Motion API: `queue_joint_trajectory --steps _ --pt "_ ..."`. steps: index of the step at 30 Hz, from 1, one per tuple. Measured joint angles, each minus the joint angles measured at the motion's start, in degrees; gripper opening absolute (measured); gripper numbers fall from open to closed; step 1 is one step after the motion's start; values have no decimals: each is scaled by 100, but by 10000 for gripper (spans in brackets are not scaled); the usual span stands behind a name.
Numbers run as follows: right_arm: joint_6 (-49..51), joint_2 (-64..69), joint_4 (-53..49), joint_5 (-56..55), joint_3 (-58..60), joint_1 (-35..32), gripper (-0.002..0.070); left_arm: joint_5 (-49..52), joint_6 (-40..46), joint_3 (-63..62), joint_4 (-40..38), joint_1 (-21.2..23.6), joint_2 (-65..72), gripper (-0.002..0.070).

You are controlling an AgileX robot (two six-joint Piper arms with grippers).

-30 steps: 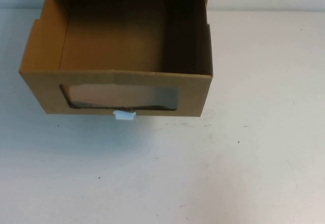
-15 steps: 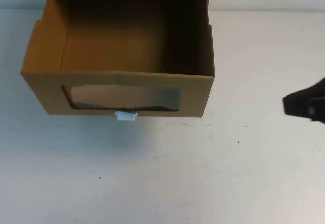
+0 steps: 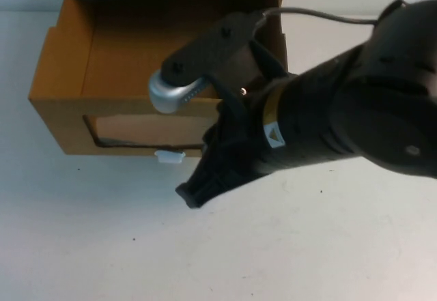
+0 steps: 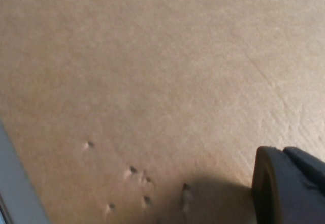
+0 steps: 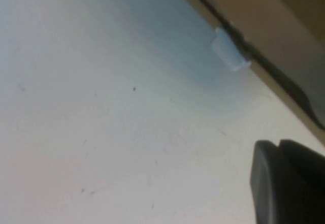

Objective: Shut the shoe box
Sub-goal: Close the shoe box with your right arm

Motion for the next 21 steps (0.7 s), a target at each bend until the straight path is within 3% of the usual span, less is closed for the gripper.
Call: queue_joint_trajectory --steps 12,21 --pt "-2 1002 -213 -13 -1263 -426 -10 0 10 0 0 0 0 -3" --pt "-583 1172 786 -13 -1550 -881 -10 0 10 0 -11 0 0 -2"
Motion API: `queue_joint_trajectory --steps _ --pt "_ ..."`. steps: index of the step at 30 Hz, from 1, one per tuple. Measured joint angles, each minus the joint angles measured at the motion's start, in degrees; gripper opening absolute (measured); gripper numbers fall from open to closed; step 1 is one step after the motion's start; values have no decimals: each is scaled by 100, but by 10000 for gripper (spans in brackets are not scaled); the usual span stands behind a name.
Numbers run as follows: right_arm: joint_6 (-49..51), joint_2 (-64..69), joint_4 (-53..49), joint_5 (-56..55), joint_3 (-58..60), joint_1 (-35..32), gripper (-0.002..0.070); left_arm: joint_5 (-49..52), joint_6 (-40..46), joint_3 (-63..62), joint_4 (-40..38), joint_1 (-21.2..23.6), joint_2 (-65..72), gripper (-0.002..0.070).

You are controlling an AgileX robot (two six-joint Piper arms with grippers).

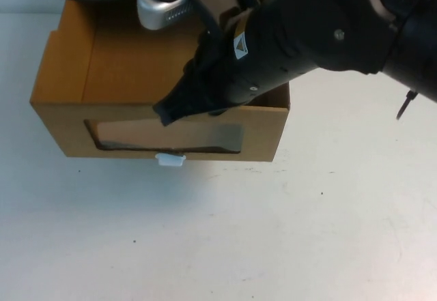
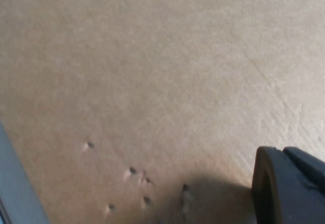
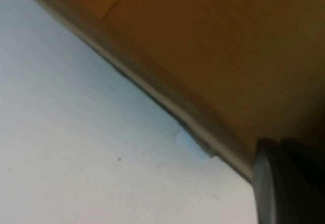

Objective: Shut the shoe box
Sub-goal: Close the shoe box with your right arm

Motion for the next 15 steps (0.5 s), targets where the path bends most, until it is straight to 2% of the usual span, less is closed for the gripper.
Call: queue_joint_trajectory --steps 7,15 --pt "-611 -10 1230 671 -204 11 -10 0 0 0 0 0 0 -2" --pt "-503 297 725 634 -224 11 -10 0 0 0 -8 0 0 -2"
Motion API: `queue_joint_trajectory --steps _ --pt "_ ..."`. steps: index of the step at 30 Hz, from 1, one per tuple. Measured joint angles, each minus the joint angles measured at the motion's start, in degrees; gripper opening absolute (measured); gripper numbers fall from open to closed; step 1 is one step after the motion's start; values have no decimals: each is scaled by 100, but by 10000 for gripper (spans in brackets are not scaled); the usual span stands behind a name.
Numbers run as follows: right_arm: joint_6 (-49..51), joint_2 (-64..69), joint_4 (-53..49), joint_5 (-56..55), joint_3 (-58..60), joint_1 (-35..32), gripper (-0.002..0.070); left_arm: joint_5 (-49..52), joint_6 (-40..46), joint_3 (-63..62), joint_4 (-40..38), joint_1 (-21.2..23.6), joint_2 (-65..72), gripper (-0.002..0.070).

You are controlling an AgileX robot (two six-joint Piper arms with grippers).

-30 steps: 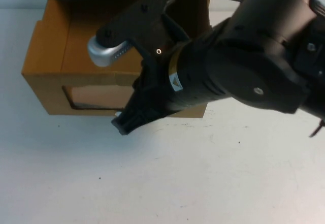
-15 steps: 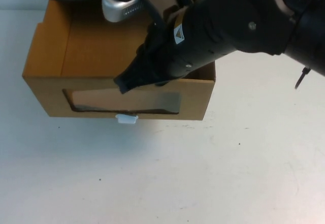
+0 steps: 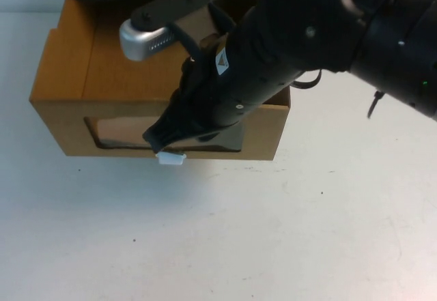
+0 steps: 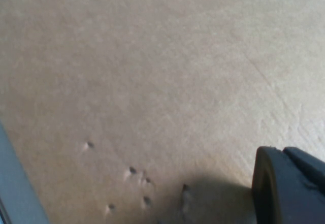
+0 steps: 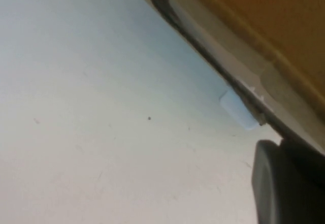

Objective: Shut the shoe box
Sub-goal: Close the shoe box with your right arm

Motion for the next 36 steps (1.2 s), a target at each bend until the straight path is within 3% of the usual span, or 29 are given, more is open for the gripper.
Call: queue_joint_trajectory --steps 14,36 --pt "-61 258 244 -644 -267 -489 -10 0 0 0 -17 0 0 -3" --pt "-486 2048 1208 -1049 -2607 -1584 -10 36 0 0 -379 0 32 -3"
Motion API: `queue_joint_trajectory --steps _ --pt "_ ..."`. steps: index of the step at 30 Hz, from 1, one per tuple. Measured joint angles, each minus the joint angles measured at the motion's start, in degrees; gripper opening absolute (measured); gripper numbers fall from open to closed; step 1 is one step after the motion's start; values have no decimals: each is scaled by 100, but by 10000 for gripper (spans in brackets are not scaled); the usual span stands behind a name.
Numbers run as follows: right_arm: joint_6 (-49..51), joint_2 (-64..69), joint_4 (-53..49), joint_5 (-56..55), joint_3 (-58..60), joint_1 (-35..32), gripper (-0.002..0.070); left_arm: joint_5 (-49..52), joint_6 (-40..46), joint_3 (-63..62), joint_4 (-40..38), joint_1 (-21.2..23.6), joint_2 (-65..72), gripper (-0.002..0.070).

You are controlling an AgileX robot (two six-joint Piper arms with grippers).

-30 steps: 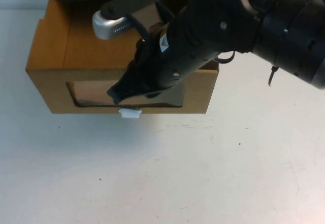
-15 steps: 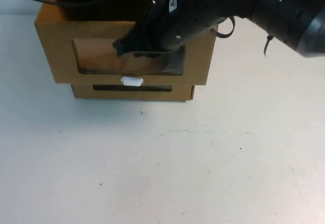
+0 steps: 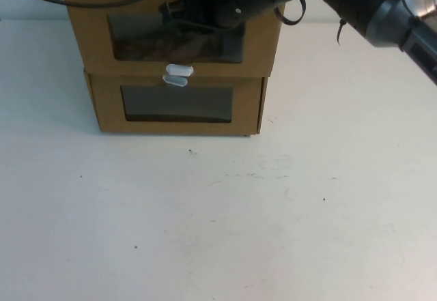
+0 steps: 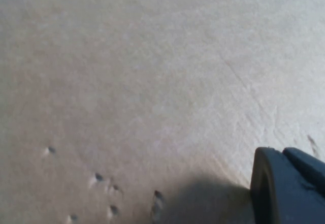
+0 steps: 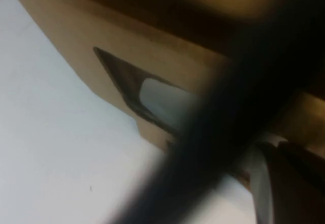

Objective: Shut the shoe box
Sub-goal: Close the shoe box with your right arm

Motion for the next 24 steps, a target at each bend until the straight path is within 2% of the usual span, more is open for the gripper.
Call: queue_joint_trajectory --steps 17,24 --pt "16 240 548 -474 -137 -273 -10 9 0 0 -22 0 -132 -2" --pt "-403 164 1061 331 -456 -386 -10 53 0 0 314 0 -761 -2"
